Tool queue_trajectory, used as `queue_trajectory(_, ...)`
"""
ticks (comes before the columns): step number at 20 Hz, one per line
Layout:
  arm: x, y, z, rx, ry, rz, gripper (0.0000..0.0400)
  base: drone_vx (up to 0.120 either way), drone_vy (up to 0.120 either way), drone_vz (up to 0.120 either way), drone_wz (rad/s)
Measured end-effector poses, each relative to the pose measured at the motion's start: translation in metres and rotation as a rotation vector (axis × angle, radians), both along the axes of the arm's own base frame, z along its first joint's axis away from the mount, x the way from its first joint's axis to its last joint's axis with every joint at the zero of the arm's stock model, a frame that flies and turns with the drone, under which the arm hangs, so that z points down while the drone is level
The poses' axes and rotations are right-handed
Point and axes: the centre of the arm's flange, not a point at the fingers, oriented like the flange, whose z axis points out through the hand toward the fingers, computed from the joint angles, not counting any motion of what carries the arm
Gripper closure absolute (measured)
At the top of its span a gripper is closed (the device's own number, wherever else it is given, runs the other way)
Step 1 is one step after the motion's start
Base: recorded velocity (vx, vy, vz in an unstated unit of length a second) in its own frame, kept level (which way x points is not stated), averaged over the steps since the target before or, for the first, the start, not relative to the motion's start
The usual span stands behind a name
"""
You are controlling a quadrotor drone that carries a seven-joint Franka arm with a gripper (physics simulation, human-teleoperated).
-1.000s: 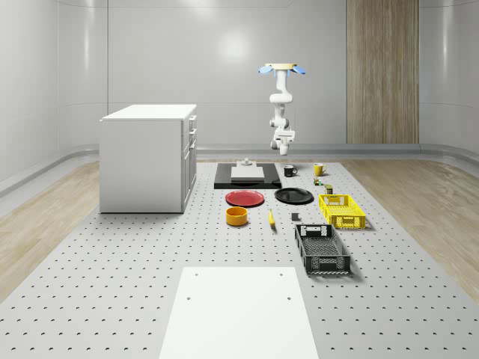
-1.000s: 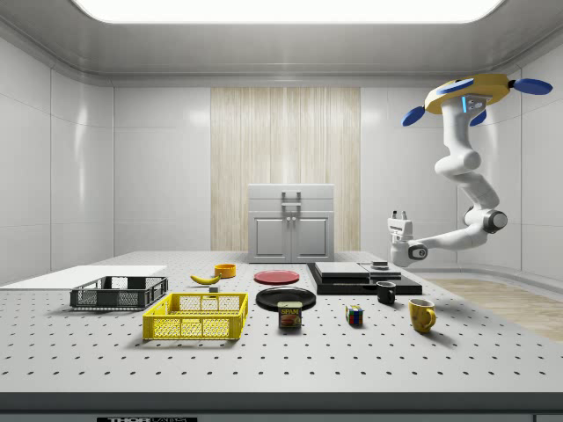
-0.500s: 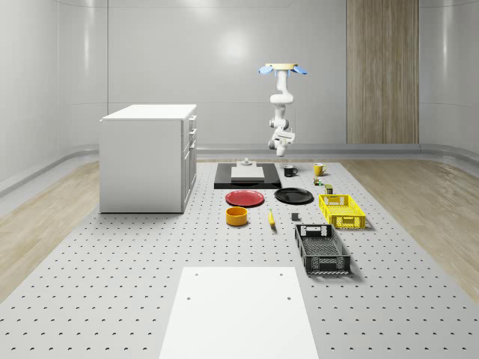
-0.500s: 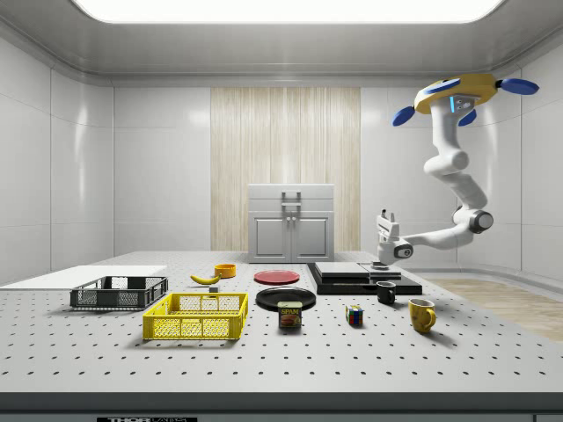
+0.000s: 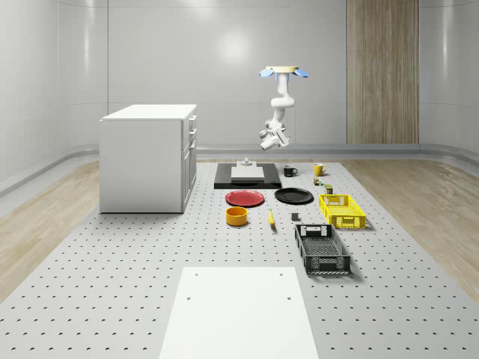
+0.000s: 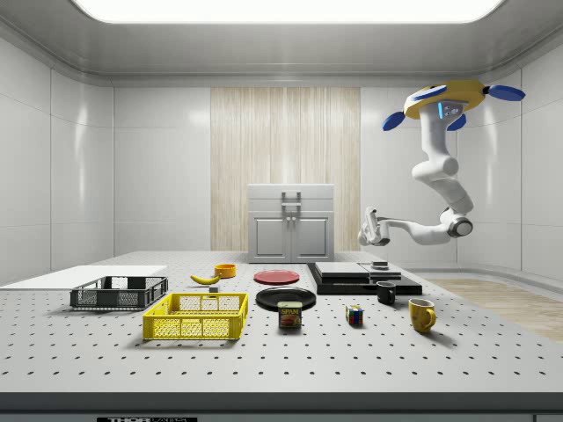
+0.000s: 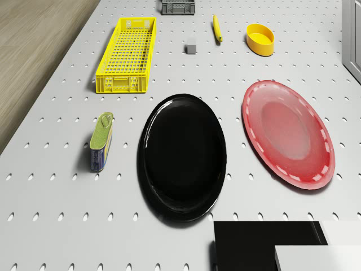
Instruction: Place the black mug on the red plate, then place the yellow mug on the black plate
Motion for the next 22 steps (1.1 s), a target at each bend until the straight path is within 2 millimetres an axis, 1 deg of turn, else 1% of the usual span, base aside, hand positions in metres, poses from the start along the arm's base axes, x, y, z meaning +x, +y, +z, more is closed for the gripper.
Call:
queue_trajectory(2, 0.001, 0.006, -0.033, -0.339, 0.0, -0.012, 0.0, 0.12, 0.0, -0.12, 0.0)
queue_trajectory(3, 0.002, 0.004, -0.05, -0.513, 0.0, -0.019, 0.0, 0.12, 0.0, -0.12, 0.0)
queue_trajectory(5, 0.003, -0.007, -0.081, -0.844, 0.0, -0.031, 0.0, 0.12, 0.0, -0.12, 0.0)
queue_trajectory(6, 0.003, -0.015, -0.093, -0.993, 0.0, -0.037, 0.0, 0.12, 0.0, -0.12, 0.0)
queue_trajectory(8, 0.004, -0.033, -0.111, -1.247, 0.001, -0.046, 0.0, 0.12, 0.0, -0.12, 0.0)
queue_trajectory(10, 0.004, -0.049, -0.122, -1.44, 0.001, -0.051, 0.0, 0.1, 0.0, -0.12, 0.0)
queue_trajectory(13, 0.004, -0.066, -0.129, -1.635, 0.003, -0.056, 0.0, -0.013, 0.0, -0.12, 0.0)
queue_trajectory(15, 0.004, -0.074, -0.131, -1.719, 0.004, -0.057, 0.0, -0.12, 0.0, -0.12, 0.0)
queue_trajectory(20, 0.004, -0.086, -0.133, -1.835, 0.006, -0.057, 0.0, -0.12, 0.0, -0.12, 0.0)
queue_trajectory(22, 0.004, -0.088, -0.133, -1.859, 0.007, -0.057, 0.0, -0.12, -0.1, -0.12, 0.0)
